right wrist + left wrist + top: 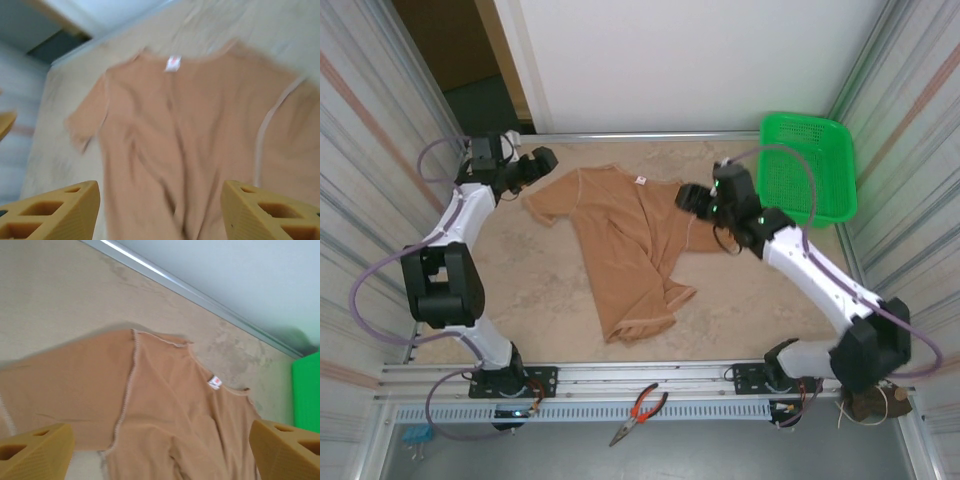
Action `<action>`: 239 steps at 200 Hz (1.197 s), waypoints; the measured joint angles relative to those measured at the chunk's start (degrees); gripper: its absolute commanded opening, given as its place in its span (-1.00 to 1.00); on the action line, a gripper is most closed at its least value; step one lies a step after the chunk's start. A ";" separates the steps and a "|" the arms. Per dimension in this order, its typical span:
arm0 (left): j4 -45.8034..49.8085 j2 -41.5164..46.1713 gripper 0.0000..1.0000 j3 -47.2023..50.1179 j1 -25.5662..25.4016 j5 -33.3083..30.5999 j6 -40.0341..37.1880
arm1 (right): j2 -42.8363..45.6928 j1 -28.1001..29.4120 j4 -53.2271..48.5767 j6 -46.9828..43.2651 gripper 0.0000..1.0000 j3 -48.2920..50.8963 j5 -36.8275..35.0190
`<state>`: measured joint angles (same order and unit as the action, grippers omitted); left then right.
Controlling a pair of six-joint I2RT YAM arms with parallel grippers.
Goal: Fold the inside-out t-shirt
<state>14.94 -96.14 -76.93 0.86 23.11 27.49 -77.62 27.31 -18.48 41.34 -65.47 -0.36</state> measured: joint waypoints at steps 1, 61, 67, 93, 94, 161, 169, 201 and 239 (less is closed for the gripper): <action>0.00 0.11 0.82 0.09 -0.20 -0.04 0.04 | 0.00 0.00 0.00 0.00 0.26 0.00 0.00; 0.37 -10.88 0.80 -0.11 -8.83 -0.22 1.03 | -27.69 -6.34 -2.47 -4.13 0.15 -6.62 2.16; 0.79 -12.76 0.81 -0.48 -8.79 -0.44 1.03 | -29.11 -6.34 -2.86 -4.13 0.14 -6.62 2.16; 2.80 -18.88 0.80 -2.69 -8.02 -0.87 1.01 | -33.27 -6.78 -3.21 -4.07 0.11 -7.26 2.19; 2.91 -18.99 0.80 -2.78 -8.00 -0.87 1.01 | -33.40 -6.80 -3.23 -4.07 0.11 -7.34 2.21; 4.96 -30.73 0.79 -17.81 -5.73 -0.63 1.05 | -49.96 -13.99 -5.35 -2.60 0.05 -30.32 3.63; 5.18 -32.20 0.80 -20.06 -5.46 -0.68 1.05 | -51.95 -14.88 -5.90 -2.51 0.05 -33.51 3.63; 6.36 -38.12 0.79 -29.51 -4.57 -0.68 1.03 | -60.98 -17.77 -9.27 -2.38 0.02 -48.98 3.93; 8.04 -38.34 0.80 -31.80 -3.02 -0.57 0.81 | -59.52 -19.12 -10.29 -3.06 0.02 -50.03 6.71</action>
<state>22.98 -134.47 -108.73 -2.15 22.55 28.29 -137.14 8.19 -28.77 38.28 -115.50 6.35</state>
